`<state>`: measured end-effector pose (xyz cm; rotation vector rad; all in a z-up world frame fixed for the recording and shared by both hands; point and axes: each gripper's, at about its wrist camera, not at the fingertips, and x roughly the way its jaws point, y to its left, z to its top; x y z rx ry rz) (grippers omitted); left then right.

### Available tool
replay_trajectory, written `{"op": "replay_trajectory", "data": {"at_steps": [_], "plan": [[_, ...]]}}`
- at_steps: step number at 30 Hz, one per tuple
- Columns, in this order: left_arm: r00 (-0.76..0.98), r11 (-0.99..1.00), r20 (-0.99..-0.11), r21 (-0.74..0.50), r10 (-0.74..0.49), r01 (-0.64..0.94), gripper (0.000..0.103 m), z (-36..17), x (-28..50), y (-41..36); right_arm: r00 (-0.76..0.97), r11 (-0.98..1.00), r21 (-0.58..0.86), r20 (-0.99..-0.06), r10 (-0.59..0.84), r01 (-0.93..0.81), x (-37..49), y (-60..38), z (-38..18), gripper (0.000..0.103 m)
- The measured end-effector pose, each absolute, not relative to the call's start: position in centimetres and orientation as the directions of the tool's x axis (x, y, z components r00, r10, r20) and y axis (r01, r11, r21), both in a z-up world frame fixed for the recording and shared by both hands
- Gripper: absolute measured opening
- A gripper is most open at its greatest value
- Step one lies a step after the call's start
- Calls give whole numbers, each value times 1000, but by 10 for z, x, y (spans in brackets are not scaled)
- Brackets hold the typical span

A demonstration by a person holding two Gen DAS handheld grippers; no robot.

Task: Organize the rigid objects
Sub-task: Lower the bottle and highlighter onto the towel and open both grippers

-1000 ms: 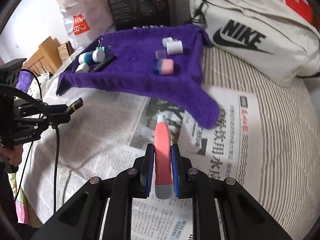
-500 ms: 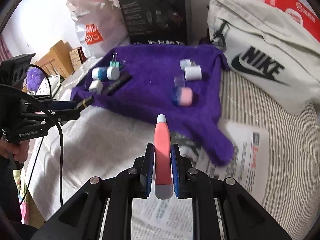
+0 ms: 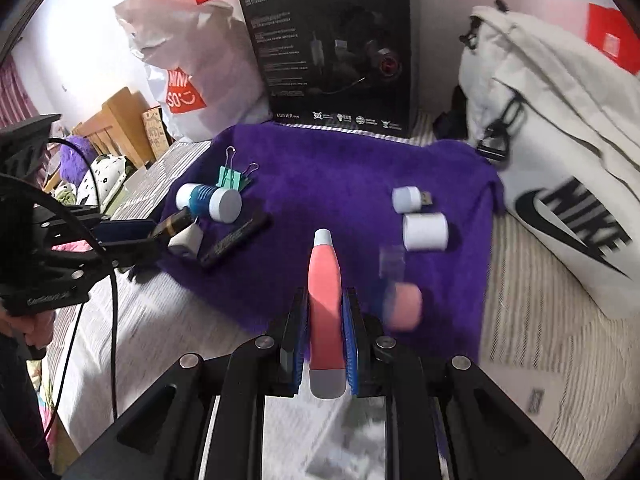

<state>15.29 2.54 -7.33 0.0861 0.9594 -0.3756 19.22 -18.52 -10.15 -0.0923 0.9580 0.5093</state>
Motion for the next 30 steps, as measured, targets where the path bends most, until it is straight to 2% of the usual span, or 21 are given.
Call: {"op": "replay_trajectory", "data": {"at_steps": [10,18,21,23,24,30], "plan": [[504,935,-818,-108,-277,338,24,-81,173,39,427,892,80,-857,289,-444,223,-163,-142,17],[488,931,-826,-113,-283,348,24,-87,186,36,442,882,41,-854,275,-469,227,-158,-144,17],[484,928,-827,-114,-286,354,24,-88,188,32,430,867,49,-854,294,-495,225,-157,-144,26],[479,927,-829,-115,-288,358,24,-90,190,30,417,859,69,-853,314,-507,222,-159,-142,42],[477,927,-831,-115,-287,358,24,-91,191,29,424,860,63,-850,312,-507,220,-161,-141,45],[461,920,-836,-119,-296,374,24,-96,194,17,452,876,71,-835,314,-478,208,-181,-124,45]]}}
